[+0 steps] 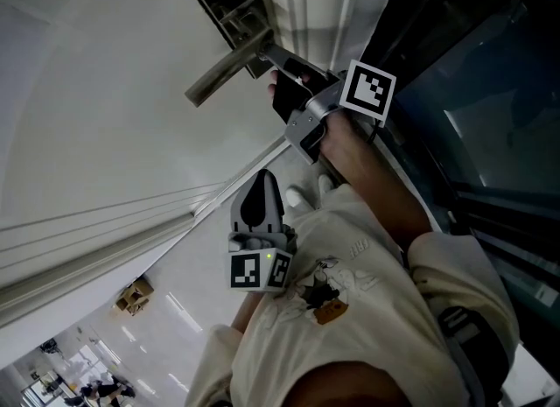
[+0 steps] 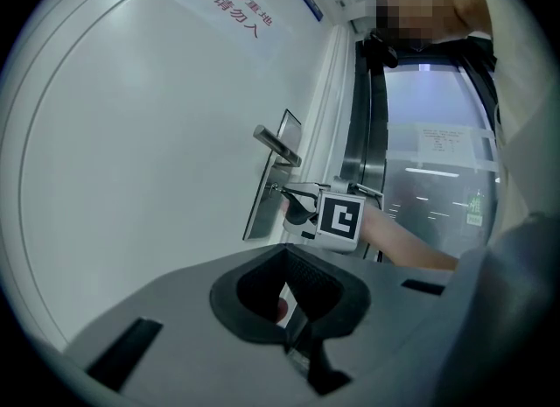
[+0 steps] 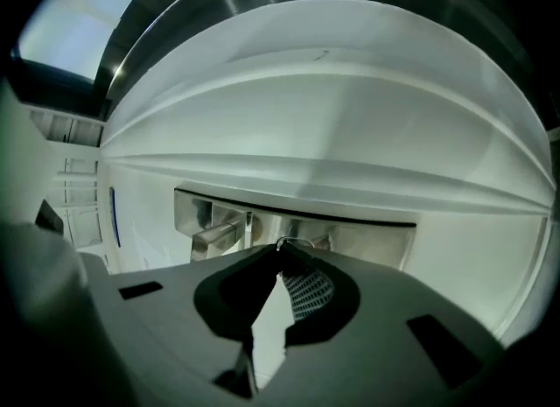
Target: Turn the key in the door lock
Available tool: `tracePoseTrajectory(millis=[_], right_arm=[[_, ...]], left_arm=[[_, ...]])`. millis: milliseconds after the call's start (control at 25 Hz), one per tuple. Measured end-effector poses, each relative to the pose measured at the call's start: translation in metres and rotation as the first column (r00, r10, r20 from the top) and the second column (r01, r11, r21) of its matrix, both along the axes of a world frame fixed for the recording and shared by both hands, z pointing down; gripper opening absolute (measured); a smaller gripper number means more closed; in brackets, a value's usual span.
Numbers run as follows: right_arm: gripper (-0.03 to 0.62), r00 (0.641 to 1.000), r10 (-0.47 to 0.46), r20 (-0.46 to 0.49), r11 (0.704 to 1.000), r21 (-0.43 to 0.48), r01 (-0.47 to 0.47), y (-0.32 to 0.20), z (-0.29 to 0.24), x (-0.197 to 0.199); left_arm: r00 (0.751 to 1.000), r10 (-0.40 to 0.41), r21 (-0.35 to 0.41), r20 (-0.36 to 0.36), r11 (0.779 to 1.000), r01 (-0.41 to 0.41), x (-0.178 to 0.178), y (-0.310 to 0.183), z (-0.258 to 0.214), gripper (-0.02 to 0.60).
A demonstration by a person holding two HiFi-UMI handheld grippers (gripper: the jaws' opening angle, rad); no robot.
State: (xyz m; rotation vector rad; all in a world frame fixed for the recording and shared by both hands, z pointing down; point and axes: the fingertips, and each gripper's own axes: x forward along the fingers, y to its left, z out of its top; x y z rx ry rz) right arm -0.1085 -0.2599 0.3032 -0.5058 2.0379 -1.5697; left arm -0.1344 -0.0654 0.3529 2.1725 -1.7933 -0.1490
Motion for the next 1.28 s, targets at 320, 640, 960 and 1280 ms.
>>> tracePoseTrajectory(millis=[320,640,960,1280], right_arm=[[0.021,0.987,-0.033,0.157,0.991,-0.12,0.053,0.0,0.002,-0.002],[0.021,0.959,-0.047,0.279,0.972,-0.207,0.108,0.0,0.004,-0.003],[0.021,0.971,-0.038,0.235,0.983,-0.165,0.078,-0.001,-0.001,-0.002],[0.097,0.983,-0.066,0.17,0.994,-0.077,0.08,0.012,0.002,0.025]], left_arm=[[1.0,0.004,0.0,0.005,1.0,-0.004,0.004,-0.004,0.0,0.005],[1.0,0.008,0.0,0.012,1.0,-0.008,0.008,-0.008,0.0,0.005],[1.0,0.0,0.0,0.031,1.0,0.0,0.01,-0.014,-0.002,0.006],[0.999,0.006,-0.004,0.035,1.0,-0.006,0.028,-0.018,-0.005,0.005]])
